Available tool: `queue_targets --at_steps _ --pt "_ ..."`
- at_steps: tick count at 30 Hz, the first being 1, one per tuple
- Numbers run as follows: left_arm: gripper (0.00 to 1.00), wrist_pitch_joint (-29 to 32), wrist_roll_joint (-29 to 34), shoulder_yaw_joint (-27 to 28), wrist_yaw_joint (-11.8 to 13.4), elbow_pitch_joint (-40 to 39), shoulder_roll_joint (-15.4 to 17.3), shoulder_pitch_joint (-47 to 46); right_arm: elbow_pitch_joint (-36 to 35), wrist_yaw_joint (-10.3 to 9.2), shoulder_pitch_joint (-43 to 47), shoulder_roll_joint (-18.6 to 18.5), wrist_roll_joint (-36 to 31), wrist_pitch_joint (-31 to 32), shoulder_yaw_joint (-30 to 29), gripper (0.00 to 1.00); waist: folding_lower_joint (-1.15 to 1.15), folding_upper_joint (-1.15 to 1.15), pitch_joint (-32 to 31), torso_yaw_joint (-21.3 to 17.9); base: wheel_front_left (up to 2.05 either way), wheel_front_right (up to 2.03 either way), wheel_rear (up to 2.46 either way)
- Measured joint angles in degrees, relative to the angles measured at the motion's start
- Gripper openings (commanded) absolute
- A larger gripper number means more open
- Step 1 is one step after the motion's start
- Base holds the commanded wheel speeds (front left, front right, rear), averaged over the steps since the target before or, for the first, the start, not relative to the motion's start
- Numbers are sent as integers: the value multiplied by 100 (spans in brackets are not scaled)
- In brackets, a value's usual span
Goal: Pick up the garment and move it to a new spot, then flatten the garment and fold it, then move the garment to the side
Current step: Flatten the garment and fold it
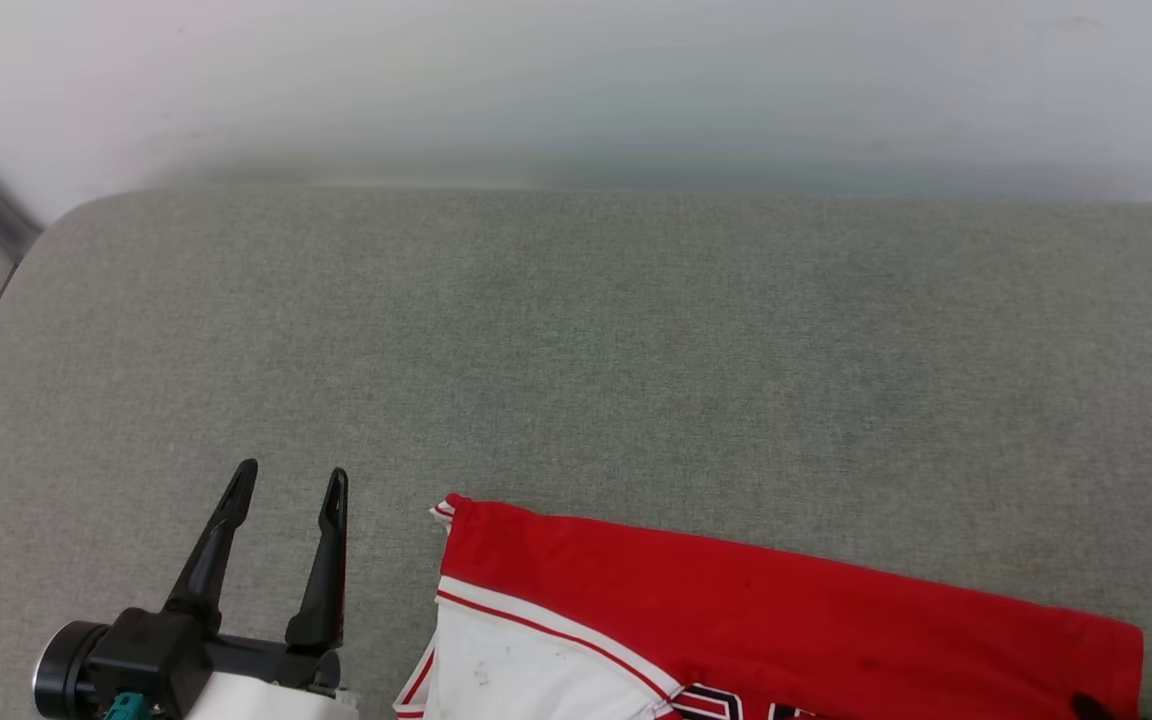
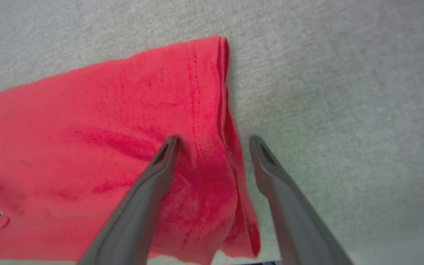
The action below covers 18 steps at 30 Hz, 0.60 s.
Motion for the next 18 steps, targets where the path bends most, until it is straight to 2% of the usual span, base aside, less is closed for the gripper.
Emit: queue_targets --at_steps 8,18 --pt "100 0 243 274 -405 154 -287 -175 647 -1 -120 -159 109 -14 105 100 0 0 186 194 0 0 0" --pt "100 0 446 533 -655 269 -526 -185 869 -53 -167 -248 633 -69 581 100 -1 0 138 248 0 0 0"
